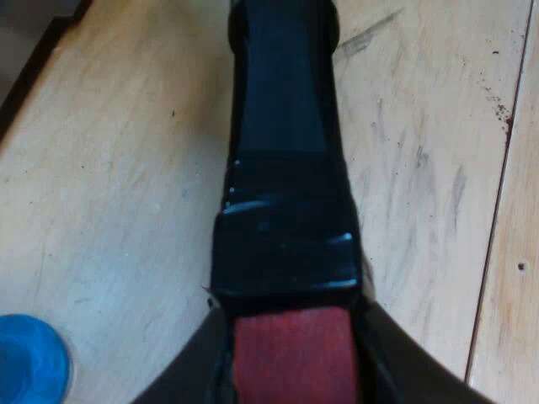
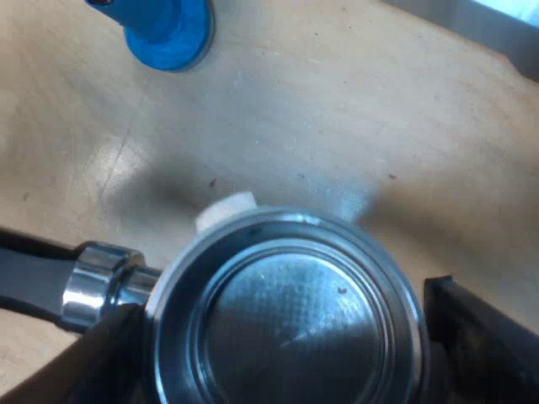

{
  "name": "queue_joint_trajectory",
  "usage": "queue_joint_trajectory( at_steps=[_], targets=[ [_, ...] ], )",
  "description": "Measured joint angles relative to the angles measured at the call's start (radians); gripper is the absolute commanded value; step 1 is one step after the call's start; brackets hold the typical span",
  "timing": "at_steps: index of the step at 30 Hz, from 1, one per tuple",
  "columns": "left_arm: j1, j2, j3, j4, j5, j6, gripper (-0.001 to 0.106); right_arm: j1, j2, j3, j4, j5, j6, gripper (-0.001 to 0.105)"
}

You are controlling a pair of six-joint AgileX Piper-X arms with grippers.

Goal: Put the handle in the coffee machine

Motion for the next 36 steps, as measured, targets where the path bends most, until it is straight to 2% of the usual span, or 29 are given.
queue_joint_trajectory(
  at_steps=[7,29,32,36],
  targets=[
    [0.0,0.0,0.0,-0.015,0.025,0.009,0.0,0.0,-0.003,0.0,-0.005,0.005,-0.005,0.074],
    [0.0,0.0,0.0,-0.014,0.016,0.014,0.0,0.0,-0.082,0.0,-0.088,0.092,-0.034,0.074],
    [0.0,0.0,0.0,0.007,0.017,0.017,0.0,0.003,-0.113,0.0,-0.09,0.121,-0.034,0.074],
    [0.0,0.0,0.0,0.026,0.017,0.016,0.0,0.044,-0.152,0.0,-0.09,0.237,-0.034,0.074]
  ],
)
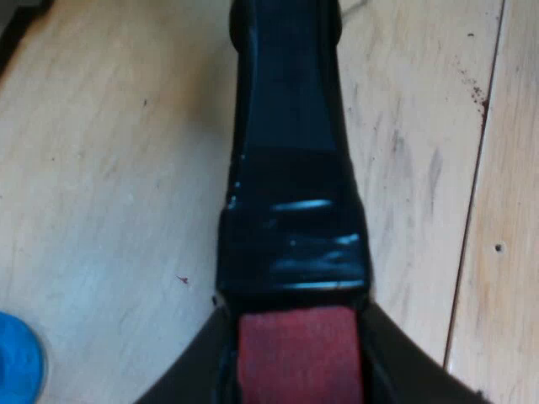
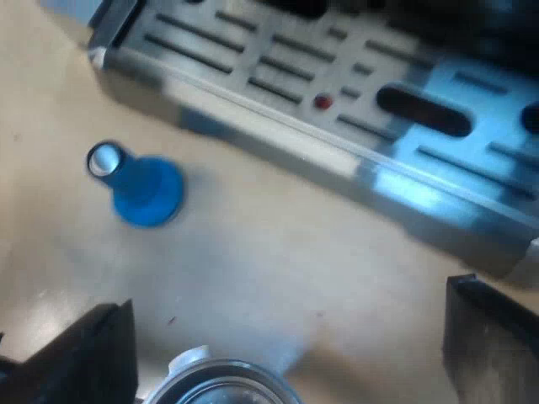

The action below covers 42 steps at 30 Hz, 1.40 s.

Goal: Put the handle in the coffee machine

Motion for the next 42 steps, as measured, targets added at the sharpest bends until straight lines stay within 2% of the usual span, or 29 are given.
queue_joint_trajectory(
  at_steps=[3,6,10,14,22,29,31,36,42],
  targets=[
    [0.02,0.0,-0.003,0.008,0.0,0.0,0.0,0.053,-0.02,0.0,0.0,0.063,0.0,0.074],
    [0.08,0.0,-0.015,0.025,0.0,0.003,0.0,0.107,-0.026,0.0,0.0,0.106,0.0,0.074],
    [0.179,0.0,-0.056,0.059,0.007,0.043,0.0,0.168,-0.026,0.007,-0.037,0.198,0.0,0.074],
    [0.239,0.0,-0.079,0.09,0.008,0.081,0.0,0.204,-0.026,0.03,-0.113,0.229,0.002,0.074],
    [0.346,0.0,-0.079,0.124,0.008,0.118,0.0,0.269,-0.026,0.137,-0.363,0.314,0.002,0.074],
    [0.421,0.0,-0.079,0.126,0.02,0.132,0.0,0.278,-0.026,0.237,-0.513,0.347,0.0,0.074],
    [0.446,0.0,-0.079,0.126,0.031,0.138,0.0,0.278,-0.026,0.278,-0.584,0.393,0.0,0.074],
    [0.506,0.0,-0.079,0.133,0.051,0.176,0.0,0.278,-0.026,0.354,-0.738,0.414,-0.006,0.074],
    [0.585,0.0,-0.079,0.134,0.083,0.24,0.0,0.278,-0.026,0.433,-0.882,0.429,-0.054,0.074]
  ],
)
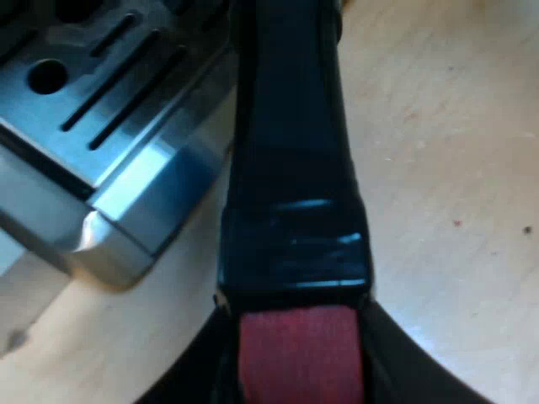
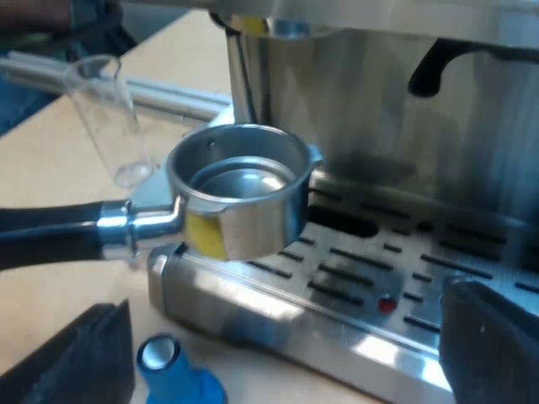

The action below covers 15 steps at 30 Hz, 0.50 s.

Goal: Put the handle in the coffee machine

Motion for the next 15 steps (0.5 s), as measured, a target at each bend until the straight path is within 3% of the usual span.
queue_joint_trajectory(
  at_steps=[6,15],
  targets=[
    [0.053,0.0,0.0,0.0,0.008,0.068,0.0,0.0,0.046,0.057,-0.184,0.015,-0.063,0.074],
    [0.081,0.0,0.0,0.0,0.008,0.074,0.0,0.0,0.239,0.062,-0.49,0.054,-0.09,0.074]
  ],
)
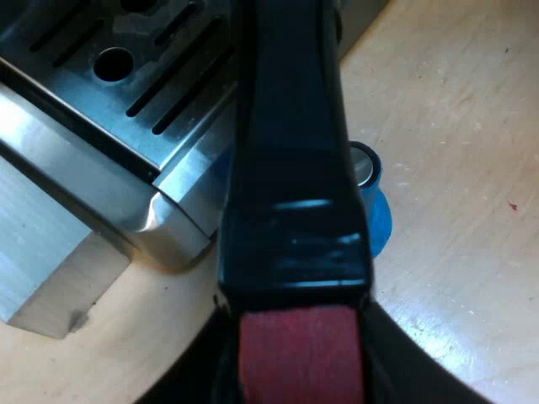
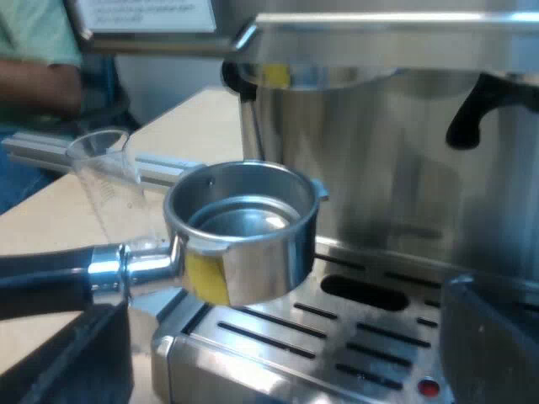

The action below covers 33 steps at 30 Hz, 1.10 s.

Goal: Put the handle in the coffee machine

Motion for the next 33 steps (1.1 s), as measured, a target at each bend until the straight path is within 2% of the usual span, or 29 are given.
queue_joint_trajectory(
  at_steps=[3,4,9,14,22,28,33],
  targets=[
    [0.0,0.0,0.0,0.0,0.0,0.0,0.0,0.0,0.039,0.0,-0.057,0.013,-0.015,0.074],
    [0.0,0.0,0.0,0.0,0.0,0.03,0.0,0.0,0.06,0.0,-0.1,0.013,-0.03,0.074],
    [0.0,0.0,0.0,0.0,-0.024,0.076,0.0,0.012,0.143,0.0,-0.212,0.027,-0.071,0.074],
    [0.0,0.027,0.0,-0.014,-0.036,0.082,0.0,0.095,0.192,-0.049,-0.233,0.164,-0.174,0.074],
    [0.0,0.068,0.0,-0.027,-0.039,0.083,0.0,0.142,0.291,-0.144,-0.285,0.381,-0.19,0.074],
    [0.0,0.068,0.0,-0.027,-0.039,0.083,0.0,0.15,0.358,-0.24,-0.314,0.464,-0.192,0.074],
    [0.0,0.068,0.0,-0.027,-0.039,0.083,0.0,0.15,0.429,-0.272,-0.337,0.478,-0.172,0.074]
  ],
)
